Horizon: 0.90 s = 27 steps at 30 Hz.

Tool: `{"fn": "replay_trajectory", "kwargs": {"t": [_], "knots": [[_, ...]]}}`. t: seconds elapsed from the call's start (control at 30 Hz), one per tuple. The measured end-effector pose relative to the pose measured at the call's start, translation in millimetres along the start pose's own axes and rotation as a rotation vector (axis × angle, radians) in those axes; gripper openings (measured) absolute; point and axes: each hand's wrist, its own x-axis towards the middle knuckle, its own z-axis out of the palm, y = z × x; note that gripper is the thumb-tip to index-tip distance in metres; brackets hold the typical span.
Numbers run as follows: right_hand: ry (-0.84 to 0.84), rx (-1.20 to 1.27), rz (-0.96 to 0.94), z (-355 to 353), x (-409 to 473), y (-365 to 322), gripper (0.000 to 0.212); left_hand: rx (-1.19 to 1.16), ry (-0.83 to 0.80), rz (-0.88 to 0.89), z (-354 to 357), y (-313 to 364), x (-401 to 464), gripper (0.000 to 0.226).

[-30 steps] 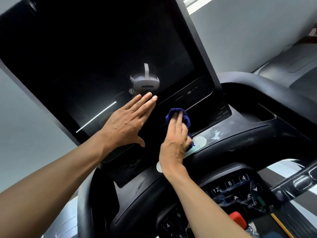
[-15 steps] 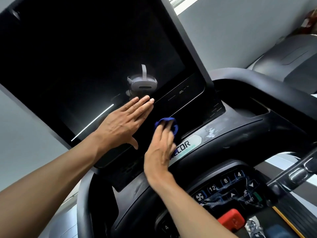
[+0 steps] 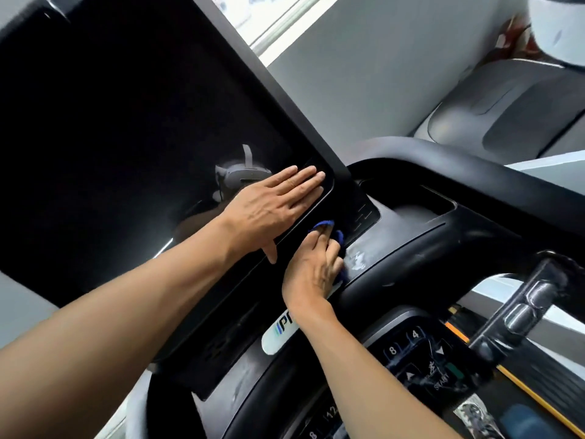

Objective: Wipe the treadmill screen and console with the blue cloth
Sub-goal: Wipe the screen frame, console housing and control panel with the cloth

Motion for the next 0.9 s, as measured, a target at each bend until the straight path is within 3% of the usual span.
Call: {"fn": "replay_trajectory", "kwargs": {"t": [0.1, 0.23, 0.33, 0.47, 0.63, 0.8, 0.9], "knots": [[0.103, -0.072, 0.071, -14, 43, 15, 0.059, 0.034, -0.095, 0.019, -7, -4, 16, 0.159], [0.017, -0.086, 0.007, -15, 23, 15, 0.066, 0.039, -0.143, 0.041, -10, -3, 24, 0.162], [-0.02, -0.121, -0.041, -18, 22, 22, 0.066, 0.035, -0.136, 0.042, -12, -1, 26, 0.164], [0.084, -0.149, 0.054, -29, 64, 26, 0.059, 0.004, -0.127, 0.025, -9, 7, 30, 0.162], [-0.018, -0.117, -0.002, -21, 24, 17, 0.061, 0.01, -0.111, -0.015, -2, 18, 31, 0.165], [0.053, -0.117, 0.094, -42, 75, 25, 0.05, 0.038, -0.088, -0.029, 3, 21, 33, 0.164], [-0.029, -0.11, 0.063, -35, 40, 14, 0.057, 0.038, -0.067, -0.057, 8, 27, 33, 0.163]]}}
